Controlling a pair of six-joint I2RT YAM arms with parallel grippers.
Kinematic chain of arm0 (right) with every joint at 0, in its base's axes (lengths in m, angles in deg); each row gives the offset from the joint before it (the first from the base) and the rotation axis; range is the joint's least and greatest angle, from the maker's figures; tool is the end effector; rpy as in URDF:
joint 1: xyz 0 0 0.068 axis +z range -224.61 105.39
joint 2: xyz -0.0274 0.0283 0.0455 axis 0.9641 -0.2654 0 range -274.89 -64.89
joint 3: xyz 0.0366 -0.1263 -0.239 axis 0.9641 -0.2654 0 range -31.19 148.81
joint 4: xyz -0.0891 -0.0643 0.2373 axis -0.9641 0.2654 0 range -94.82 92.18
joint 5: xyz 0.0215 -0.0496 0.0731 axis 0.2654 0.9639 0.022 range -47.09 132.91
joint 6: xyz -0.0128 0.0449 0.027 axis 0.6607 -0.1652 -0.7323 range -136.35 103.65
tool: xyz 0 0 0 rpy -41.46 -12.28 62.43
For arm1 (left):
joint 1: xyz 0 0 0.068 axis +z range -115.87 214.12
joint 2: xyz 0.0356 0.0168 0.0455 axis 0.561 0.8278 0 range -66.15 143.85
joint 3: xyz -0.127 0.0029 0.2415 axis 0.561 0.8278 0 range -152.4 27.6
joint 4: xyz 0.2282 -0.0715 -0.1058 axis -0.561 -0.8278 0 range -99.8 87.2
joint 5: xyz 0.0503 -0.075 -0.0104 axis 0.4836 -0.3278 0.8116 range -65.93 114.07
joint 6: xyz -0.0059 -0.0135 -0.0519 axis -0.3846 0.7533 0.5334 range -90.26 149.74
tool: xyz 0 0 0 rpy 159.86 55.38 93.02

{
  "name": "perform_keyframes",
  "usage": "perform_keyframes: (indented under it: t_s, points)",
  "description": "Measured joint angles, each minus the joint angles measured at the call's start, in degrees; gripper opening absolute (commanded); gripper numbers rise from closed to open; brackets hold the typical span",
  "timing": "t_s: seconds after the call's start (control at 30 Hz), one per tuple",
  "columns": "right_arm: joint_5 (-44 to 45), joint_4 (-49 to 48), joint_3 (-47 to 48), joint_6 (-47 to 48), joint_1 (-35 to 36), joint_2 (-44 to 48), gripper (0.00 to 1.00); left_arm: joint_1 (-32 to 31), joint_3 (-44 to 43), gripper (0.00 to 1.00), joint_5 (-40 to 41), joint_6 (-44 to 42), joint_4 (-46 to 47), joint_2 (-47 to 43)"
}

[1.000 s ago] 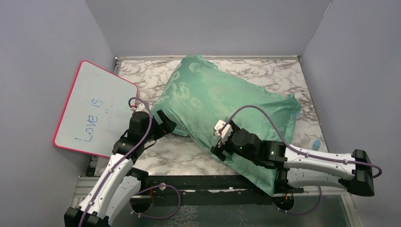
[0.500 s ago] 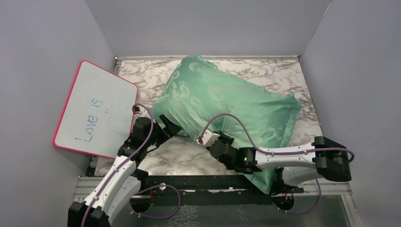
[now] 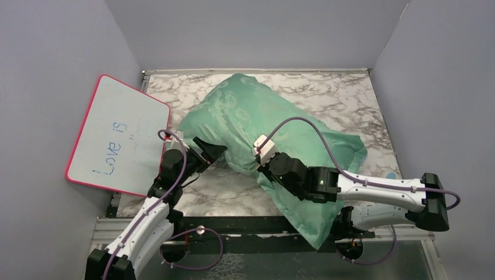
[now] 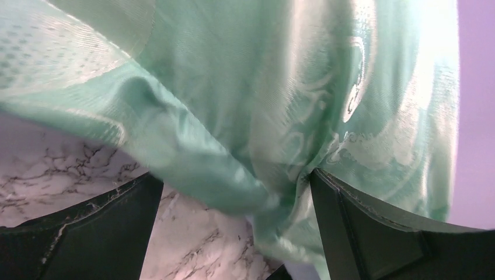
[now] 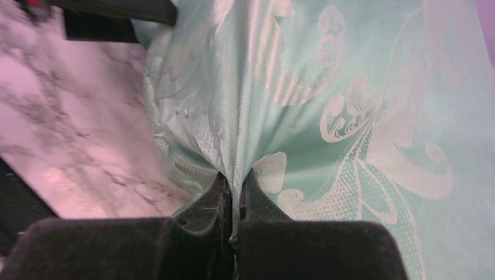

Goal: Remove the pillowcase from the pillow
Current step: Turn over the pillow at the center of the board.

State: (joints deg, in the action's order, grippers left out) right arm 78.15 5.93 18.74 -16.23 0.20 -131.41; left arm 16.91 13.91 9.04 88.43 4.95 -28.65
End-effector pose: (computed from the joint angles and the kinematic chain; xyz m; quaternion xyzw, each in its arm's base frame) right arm 0.0875 0.2441 0.2959 -0.3702 0.7419 0.0951 0.5509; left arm 0.1531 -0.0571 0.2001 -0.2069 0.7686 -0.4491 0.4059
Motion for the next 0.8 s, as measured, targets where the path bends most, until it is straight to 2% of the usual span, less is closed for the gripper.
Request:
perform_keyframes:
  t_s: [0.17,0.2,0.27,0.37,0.4,0.43,0.6,0.7,0.8]
  points:
    - [-9.1,3.8,5.2,-3.3,0.0,-0.2,0.01,0.0,0.5,0.98,0.7,-0.5,8.0,5.3]
    - [-10.6,4.0,5.4,-3.7,0.0,-0.2,0.01,0.0,0.1,0.92,0.9,-1.5,9.4,6.8]
    - [-12.6,4.2,5.4,-4.4,-0.1,-0.2,0.01,0.0,-1.3,0.64,0.8,-3.4,11.5,9.6]
    - [-13.7,4.3,5.4,-4.9,-0.5,-0.2,0.01,-0.1,-4.1,0.17,-0.9,-5.4,13.3,13.0]
    - [-13.8,4.3,5.4,-5.1,-0.5,-0.1,0.01,0.0,-5.5,0.06,-1.9,-5.9,13.7,14.0]
    - [-13.7,4.3,5.4,-5.2,-0.7,-0.1,0.01,0.0,-6.6,0.00,-2.7,-6.7,13.9,14.5]
    - [-13.7,5.3,6.6,-6.8,-1.0,1.1,0.01,-0.1,-9.3,0.00,-4.2,-8.6,10.6,12.6]
    - [-15.7,6.2,8.2,-7.6,-2.8,1.9,0.01,-0.1,-14.6,0.00,-3.4,-11.7,1.6,10.0]
    - [-21.6,6.4,11.1,-8.7,-7.2,2.7,0.01,-0.2,-23.9,0.00,-0.4,-16.1,-9.0,8.9]
